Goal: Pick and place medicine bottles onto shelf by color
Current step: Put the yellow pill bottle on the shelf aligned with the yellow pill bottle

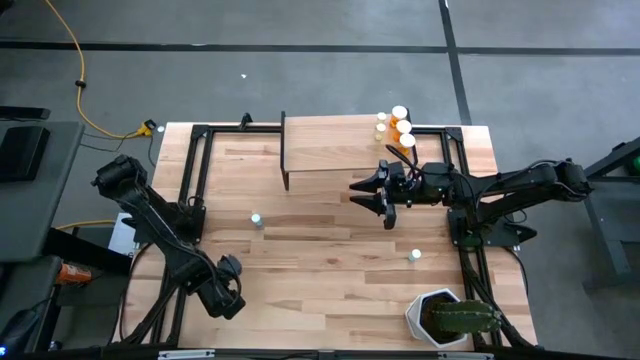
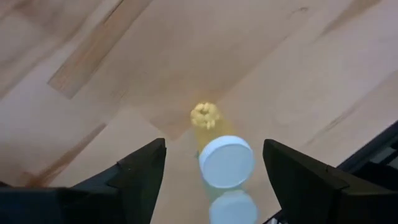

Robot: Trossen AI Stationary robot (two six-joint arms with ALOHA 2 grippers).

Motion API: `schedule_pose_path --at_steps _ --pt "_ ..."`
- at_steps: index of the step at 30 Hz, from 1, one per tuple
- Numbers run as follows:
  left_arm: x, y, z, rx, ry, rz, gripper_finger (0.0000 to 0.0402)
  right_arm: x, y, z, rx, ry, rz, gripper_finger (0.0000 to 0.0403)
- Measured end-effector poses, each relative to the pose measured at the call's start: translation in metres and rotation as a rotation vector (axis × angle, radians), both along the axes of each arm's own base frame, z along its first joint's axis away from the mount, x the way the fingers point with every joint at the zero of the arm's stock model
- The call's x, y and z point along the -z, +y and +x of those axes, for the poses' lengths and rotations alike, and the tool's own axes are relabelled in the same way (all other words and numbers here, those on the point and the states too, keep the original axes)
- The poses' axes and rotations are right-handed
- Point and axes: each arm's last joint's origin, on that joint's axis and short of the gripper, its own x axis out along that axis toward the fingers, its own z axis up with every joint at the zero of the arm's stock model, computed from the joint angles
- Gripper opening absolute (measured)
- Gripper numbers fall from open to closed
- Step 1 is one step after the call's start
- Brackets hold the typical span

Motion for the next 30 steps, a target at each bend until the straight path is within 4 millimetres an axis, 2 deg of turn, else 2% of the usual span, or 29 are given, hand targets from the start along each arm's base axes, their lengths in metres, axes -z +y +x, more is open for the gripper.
schedule_pose_path --at_steps 9,22,30 --pt "0.0043 -0.0013 0.0014 0.017 0.011 0.008 0.0254 0.0005 0.0 0.0 0.0 0.006 0.0 0.0165" --pt "0.0043 -0.0014 0.0012 0.019 0.016 0.003 0.0158 0.0009 -0.0002 0.0 0.008 0.01 -0.001 0.0165" --pt "0.0042 -0.0015 0.0013 0.019 0.015 0.002 0.0124 0.001 -0.0002 0.0 0.008 0.011 -0.001 0.0165"
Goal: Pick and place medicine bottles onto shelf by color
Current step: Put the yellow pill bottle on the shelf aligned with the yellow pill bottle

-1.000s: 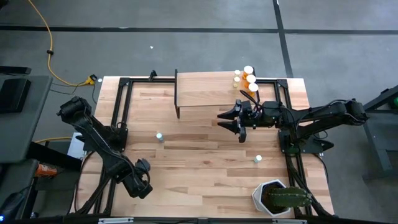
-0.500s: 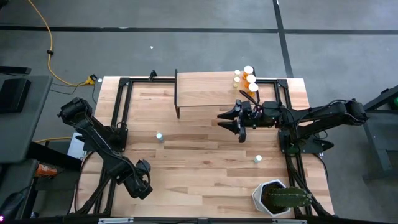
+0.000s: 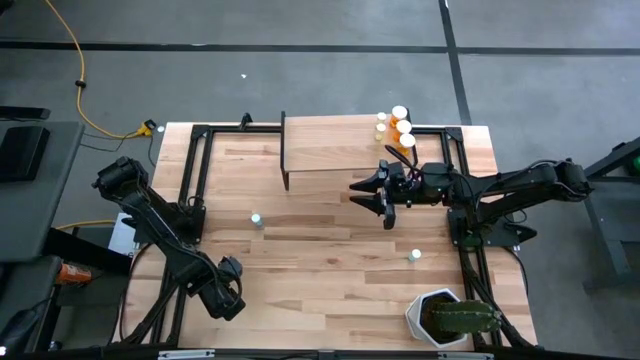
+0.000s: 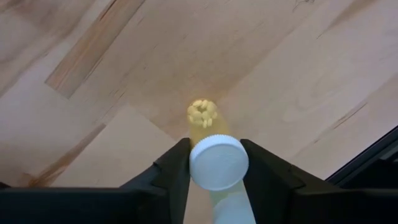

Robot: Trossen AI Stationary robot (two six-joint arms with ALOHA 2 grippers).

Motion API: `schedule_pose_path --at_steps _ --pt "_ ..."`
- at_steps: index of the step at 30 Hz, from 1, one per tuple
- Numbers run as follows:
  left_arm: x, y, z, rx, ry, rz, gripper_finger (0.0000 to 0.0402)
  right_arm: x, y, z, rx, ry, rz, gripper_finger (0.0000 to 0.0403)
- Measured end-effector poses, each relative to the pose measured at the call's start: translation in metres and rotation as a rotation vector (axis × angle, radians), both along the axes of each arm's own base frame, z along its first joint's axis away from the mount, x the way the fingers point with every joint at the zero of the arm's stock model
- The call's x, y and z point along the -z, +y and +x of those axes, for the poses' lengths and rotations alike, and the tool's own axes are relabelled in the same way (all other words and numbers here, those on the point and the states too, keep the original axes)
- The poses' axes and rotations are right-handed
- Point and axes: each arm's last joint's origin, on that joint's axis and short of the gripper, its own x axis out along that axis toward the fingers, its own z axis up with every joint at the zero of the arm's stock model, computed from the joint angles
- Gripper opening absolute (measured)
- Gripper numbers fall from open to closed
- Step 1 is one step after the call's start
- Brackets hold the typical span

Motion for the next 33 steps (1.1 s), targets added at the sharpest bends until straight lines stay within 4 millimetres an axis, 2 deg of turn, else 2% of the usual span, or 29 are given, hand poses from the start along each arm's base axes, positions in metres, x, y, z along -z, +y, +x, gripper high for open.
schedule_pose_path --at_steps 7,10,13,20,26,33 --pt "-0.002 0.001 -0.001 0.008 -0.008 -0.006 0.0114 0.0 0.0 0.0 0.0 0.0 0.0 0.0165" --pt "-0.01 0.004 0.0 0.013 -0.032 -0.024 0.0115 0.0 0.0 0.0 0.0 -0.001 0.012 0.0165" --pt "-0.027 0.013 0.003 0.029 -0.076 -0.048 0.0115 -0.002 0.0 0.0 -0.001 -0.018 0.081 0.0165" --pt "-0.078 0.057 0.012 0.088 -0.272 -0.045 0.0115 -0.014 0.003 0.004 -0.036 -0.008 0.084 0.0165" --pt "-0.105 0.102 0.025 0.188 -0.374 0.049 0.0115 -0.022 0.006 0.023 -0.099 0.119 0.005 0.0165" --pt "-0.129 0.142 0.044 0.316 -0.445 0.204 0.0115 0.002 0.009 0.051 -0.154 0.239 0.061 0.0165"
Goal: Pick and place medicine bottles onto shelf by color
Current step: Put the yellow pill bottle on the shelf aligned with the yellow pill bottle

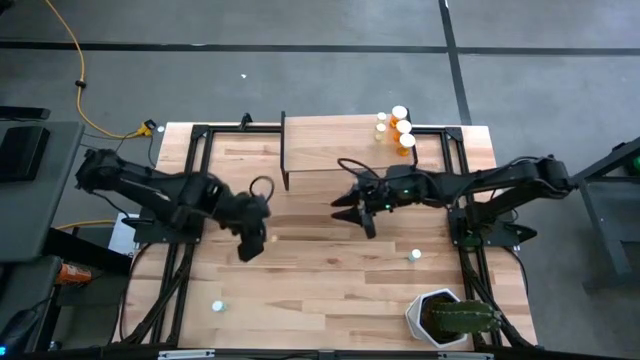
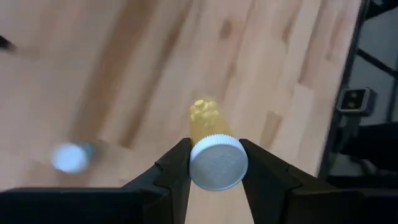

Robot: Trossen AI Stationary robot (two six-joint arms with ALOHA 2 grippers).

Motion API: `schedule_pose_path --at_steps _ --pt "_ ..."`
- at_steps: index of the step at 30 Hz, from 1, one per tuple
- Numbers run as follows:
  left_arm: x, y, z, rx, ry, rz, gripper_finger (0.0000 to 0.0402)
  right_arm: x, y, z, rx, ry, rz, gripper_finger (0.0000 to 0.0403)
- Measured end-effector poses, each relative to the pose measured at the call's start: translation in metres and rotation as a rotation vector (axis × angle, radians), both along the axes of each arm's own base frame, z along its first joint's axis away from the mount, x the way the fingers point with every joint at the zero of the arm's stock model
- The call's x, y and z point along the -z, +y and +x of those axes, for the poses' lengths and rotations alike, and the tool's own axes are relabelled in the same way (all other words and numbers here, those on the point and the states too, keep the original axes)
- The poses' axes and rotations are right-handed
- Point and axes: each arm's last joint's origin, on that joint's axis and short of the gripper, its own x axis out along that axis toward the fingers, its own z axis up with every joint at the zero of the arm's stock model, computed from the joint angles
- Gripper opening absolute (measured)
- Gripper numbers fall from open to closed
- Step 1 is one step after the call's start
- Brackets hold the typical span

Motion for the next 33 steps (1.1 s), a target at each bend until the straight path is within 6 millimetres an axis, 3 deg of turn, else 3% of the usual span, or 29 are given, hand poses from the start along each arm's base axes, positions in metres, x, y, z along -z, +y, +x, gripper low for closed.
schedule_pose_path --at_steps 8,16,26,33 --pt "-0.029 0.033 0.015 0.002 -0.085 0.193 0.0115 -0.002 0.005 0.038 -0.118 0.024 0.052 0.0206" --pt "-0.035 0.045 0.02 -0.017 -0.103 0.217 0.0115 -0.017 0.004 0.081 -0.068 0.108 -0.224 0.0279" --pt "-0.036 0.045 0.021 -0.034 -0.121 0.206 0.0115 -0.009 0.002 0.117 -0.059 0.211 -0.427 0.0286" --pt "-0.036 0.044 0.022 -0.033 -0.127 0.193 0.0115 -0.005 -0.002 0.124 0.002 0.209 -0.454 0.0286"
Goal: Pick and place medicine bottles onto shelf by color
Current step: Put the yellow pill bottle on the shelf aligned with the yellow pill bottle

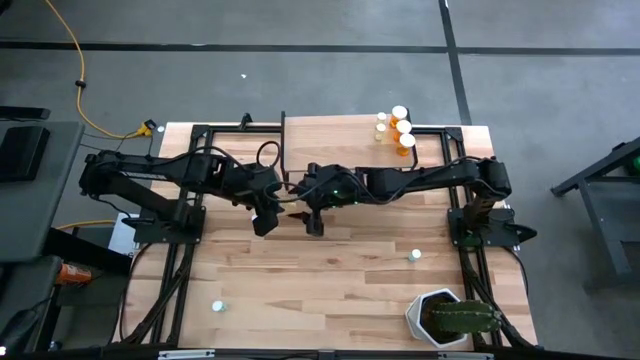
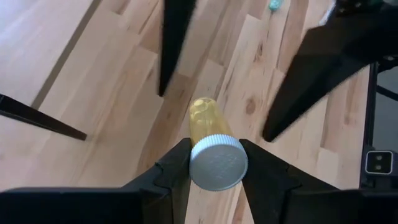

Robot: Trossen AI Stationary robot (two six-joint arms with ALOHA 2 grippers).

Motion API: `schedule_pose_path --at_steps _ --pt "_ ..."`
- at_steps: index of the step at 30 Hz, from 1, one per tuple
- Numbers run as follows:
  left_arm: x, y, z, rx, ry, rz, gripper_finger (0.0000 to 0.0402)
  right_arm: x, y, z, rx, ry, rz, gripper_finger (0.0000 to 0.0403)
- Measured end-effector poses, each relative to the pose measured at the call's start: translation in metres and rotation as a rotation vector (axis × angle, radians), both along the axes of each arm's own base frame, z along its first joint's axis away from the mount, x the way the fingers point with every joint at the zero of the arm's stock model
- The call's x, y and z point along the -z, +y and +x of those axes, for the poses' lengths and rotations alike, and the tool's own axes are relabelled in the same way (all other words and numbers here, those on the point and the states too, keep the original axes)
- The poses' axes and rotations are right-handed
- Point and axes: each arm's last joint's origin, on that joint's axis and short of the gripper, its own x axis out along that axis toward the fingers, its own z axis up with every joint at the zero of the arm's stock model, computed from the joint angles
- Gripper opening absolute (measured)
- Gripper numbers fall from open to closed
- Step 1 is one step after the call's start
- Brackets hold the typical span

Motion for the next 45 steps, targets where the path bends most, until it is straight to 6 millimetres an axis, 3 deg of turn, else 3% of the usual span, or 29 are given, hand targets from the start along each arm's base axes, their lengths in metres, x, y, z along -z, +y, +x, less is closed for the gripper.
schedule_pose_path --at_steps 13,32,45 --pt "-0.0035 0.0002 0.0043 0.004 -0.056 0.005 0.0115 0.0041 0.0027 0.0023 -0.002 0.006 -0.034 0.0255" --pt "-0.0035 0.0004 0.0043 0.0 -0.056 0.013 0.0115 0.0043 0.0027 0.0025 -0.003 0.006 -0.031 0.0129" --pt "-0.0034 0.0003 0.0043 0.017 -0.054 0.019 0.0131 0.0045 0.0026 0.0024 -0.004 0.008 -0.033 0.0112"
